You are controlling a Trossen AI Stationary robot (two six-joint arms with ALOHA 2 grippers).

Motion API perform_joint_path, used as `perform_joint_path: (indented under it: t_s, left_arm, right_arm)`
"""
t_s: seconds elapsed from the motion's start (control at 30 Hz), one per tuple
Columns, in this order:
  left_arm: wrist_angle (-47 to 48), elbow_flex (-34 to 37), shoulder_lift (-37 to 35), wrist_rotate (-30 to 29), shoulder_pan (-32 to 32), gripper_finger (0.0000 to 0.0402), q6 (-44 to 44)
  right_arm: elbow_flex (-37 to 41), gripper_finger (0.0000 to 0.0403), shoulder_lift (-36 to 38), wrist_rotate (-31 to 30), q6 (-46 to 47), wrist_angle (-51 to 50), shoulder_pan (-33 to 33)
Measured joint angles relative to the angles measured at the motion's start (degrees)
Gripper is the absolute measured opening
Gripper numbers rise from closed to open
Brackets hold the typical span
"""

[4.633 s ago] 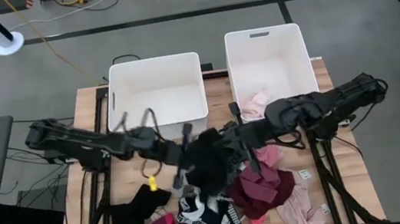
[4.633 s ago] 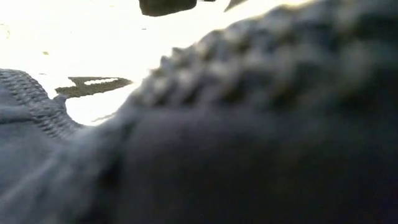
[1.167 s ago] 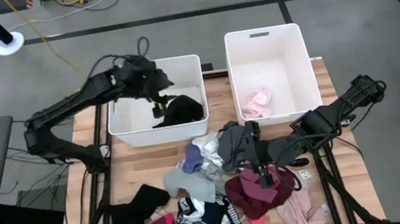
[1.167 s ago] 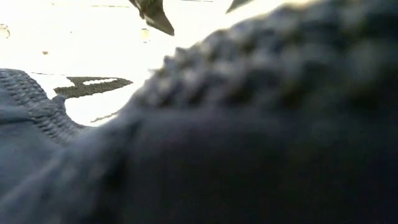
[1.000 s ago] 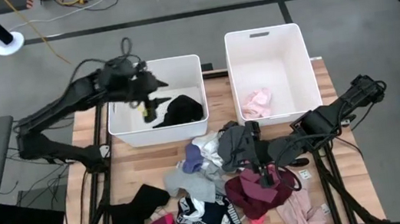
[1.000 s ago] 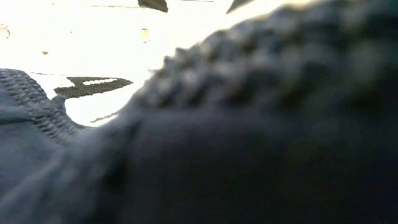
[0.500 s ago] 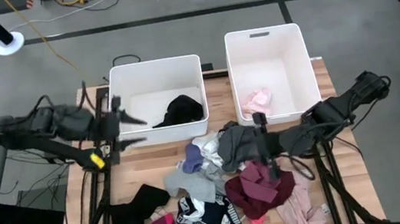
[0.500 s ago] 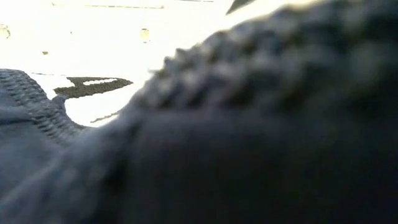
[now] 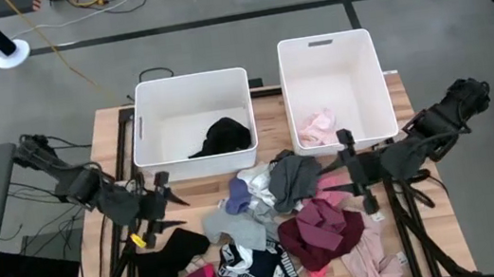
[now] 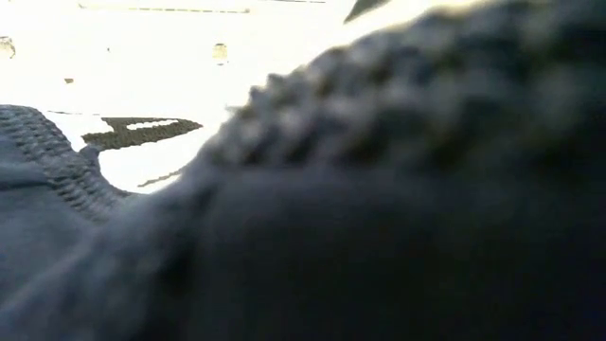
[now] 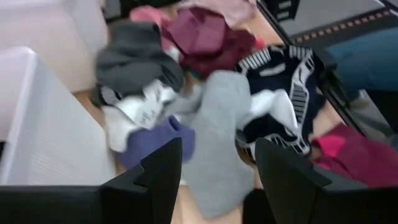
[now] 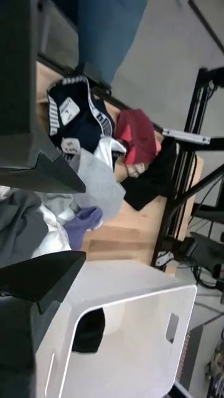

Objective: Sort clothes
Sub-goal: Put the gray garment into the left white laundry organizer

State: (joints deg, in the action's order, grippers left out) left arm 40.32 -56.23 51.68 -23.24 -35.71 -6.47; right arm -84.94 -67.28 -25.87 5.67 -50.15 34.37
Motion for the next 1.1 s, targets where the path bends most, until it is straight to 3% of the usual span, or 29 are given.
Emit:
perform_joint_path:
  t_s: [0.53, 0.87, 1.1]
  left_arm:
    - [-10.4, 9.1, 0.0, 0.7, -0.9, 0.0196, -4.1]
    - [-29.6, 20.3, 0.1, 3.5, -0.9, 0.0196, -4.6]
    - [-40.3, 26.5, 4.0, 5.0, -0.9, 0.0196, -4.8]
  right_arm:
    - [19.5, 0.0175, 10.0, 0.1, 5.9, 9.2, 0.9]
    - [28.2, 0.0175, 12.3, 0.3, 6.9, 18.8, 0.9]
    - [28.4, 0.0175, 10.5, 0.3, 8.0, 19.8, 0.6]
